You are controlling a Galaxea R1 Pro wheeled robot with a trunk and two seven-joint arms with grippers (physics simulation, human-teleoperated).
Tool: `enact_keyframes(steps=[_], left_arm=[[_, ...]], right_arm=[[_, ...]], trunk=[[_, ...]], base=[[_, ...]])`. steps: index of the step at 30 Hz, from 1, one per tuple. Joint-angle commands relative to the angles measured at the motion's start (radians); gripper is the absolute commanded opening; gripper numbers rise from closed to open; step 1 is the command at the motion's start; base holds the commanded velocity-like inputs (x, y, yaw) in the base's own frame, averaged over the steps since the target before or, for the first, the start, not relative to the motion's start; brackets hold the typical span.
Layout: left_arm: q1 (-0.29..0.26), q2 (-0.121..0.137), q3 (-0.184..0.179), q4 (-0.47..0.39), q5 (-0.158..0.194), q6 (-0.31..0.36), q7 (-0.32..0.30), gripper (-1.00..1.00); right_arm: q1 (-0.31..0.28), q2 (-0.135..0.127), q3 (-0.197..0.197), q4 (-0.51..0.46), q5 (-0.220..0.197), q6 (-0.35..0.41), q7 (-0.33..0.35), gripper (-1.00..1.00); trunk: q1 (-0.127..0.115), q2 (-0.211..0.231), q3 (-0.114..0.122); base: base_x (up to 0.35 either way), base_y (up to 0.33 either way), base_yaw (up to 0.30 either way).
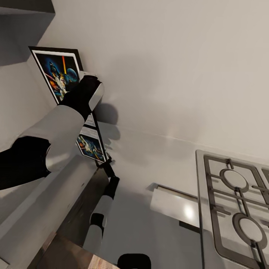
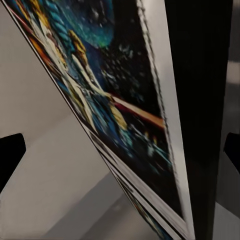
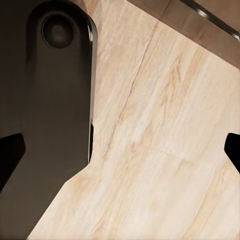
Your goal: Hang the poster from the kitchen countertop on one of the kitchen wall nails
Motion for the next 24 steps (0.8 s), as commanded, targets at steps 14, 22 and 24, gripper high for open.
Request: enact_keyframes(steps=[14, 22, 24], left_arm=[[-0.001, -0.001, -0.011, -0.002, 0.015, 0.01, -0.006, 1.0], [-0.001, -0.005, -0.013, -0.008, 0.017, 0.011, -0.06, 1.0], [-0.001, -0.005, -0.013, -0.008, 0.016, 0.011, -0.064, 1.0]], right_arm=[[0.001, -0.001, 0.007, -0.002, 0.007, 0.003, -0.01, 1.0], [0.0, -0.001, 0.007, -0.002, 0.007, 0.003, -0.01, 1.0], [0.0, -0.001, 0.007, -0.002, 0.007, 0.003, -0.01, 1.0]], trunk=[[0.0, -0.001, -0.023], [0.0, -0.001, -0.036], [0.0, -0.001, -0.039]], base=[[0.0, 0.0, 0.0], [0.0, 0.0, 0.0], [0.0, 0.0, 0.0]])
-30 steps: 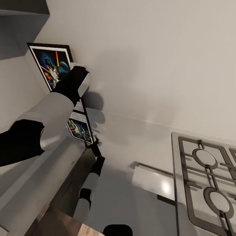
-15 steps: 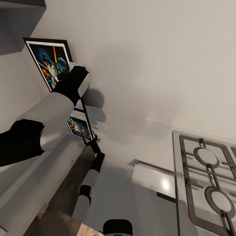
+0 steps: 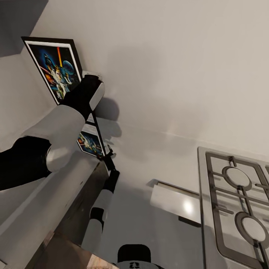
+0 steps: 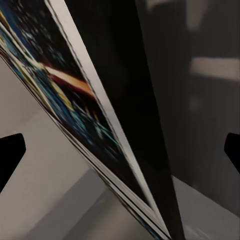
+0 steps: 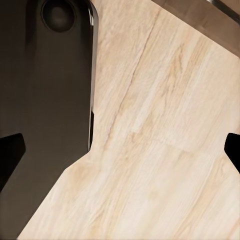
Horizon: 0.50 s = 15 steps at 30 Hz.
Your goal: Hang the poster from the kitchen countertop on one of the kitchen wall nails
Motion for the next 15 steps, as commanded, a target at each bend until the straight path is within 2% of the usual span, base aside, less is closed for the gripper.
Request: enact_keyframes(steps=[1, 15], left_arm=[[-0.001, 0.001, -0.008, -0.001, 0.009, 0.005, 0.007, 1.0], [-0.001, 0.003, -0.005, -0.045, 0.004, 0.003, 0.016, 1.0]], right_arm=[[0.001, -0.001, 0.007, -0.002, 0.007, 0.003, -0.01, 1.0], [0.001, -0.001, 0.007, -0.002, 0.007, 0.003, -0.01, 1.0]], trunk=[[0.0, -0.001, -0.002], [0.0, -0.001, -0.024]], base=[[0.0, 0.0, 0.0], [0.0, 0.0, 0.0]])
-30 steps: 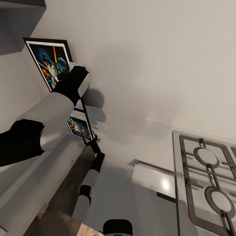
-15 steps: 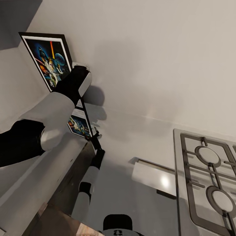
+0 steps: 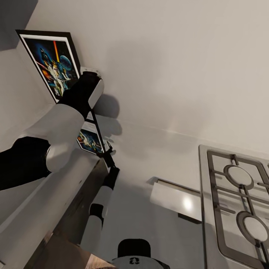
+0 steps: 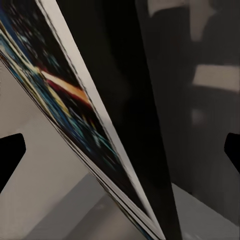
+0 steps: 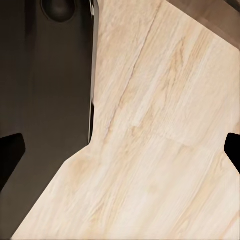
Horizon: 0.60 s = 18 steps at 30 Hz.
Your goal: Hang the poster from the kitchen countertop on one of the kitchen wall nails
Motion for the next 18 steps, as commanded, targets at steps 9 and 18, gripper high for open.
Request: enact_keyframes(steps=[9, 18], left_arm=[[-0.001, 0.003, -0.007, -0.015, 0.008, 0.005, 0.043, 1.0], [-0.001, 0.003, -0.006, -0.017, 0.008, 0.004, 0.126, 1.0]], right_arm=[[0.001, -0.001, 0.007, -0.002, 0.007, 0.003, -0.01, 1.0], [0.001, -0.001, 0.008, -0.001, 0.007, 0.003, -0.01, 1.0]], trunk=[[0.0, -0.001, -0.015], [0.0, -0.001, -0.029]], base=[[0.0, 0.0, 0.0], [0.0, 0.0, 0.0]])
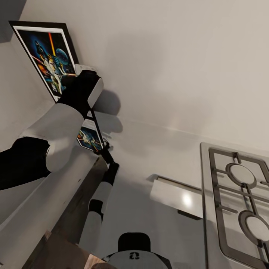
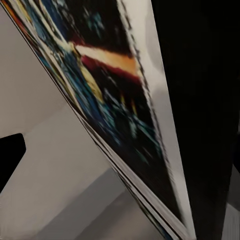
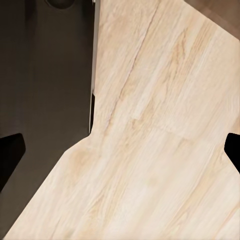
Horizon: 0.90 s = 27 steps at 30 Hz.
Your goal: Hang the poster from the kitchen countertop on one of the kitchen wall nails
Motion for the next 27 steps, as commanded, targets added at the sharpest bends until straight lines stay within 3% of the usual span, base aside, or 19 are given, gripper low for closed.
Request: enact_keyframes(steps=[1, 17, 18, 27], left_arm=[[-0.001, 0.001, -0.007, -0.001, 0.009, 0.006, 0.009, 1.0], [-0.001, 0.001, -0.006, -0.029, 0.009, 0.007, 0.015, 1.0], [-0.001, 0.001, -0.006, -0.029, 0.009, 0.007, 0.015, -1.0], [-0.001, 0.001, -0.004, -0.032, 0.009, 0.006, 0.077, -1.0]], right_arm=[[0.001, -0.001, 0.007, -0.001, 0.007, 0.003, -0.01, 1.0], [0.001, -0.001, 0.007, -0.001, 0.008, 0.003, -0.01, 1.0], [0.001, -0.001, 0.007, -0.001, 0.008, 0.003, -0.01, 1.0], [0.001, -0.001, 0.007, -0.001, 0.008, 0.003, -0.01, 1.0]], trunk=[[0.0, -0.001, -0.002], [0.0, -0.001, -0.01], [0.0, -0.001, -0.01], [0.0, -0.001, -0.01]], base=[[0.0, 0.0, 0.0], [0.0, 0.0, 0.0], [0.0, 0.0, 0.0], [0.0, 0.0, 0.0]])
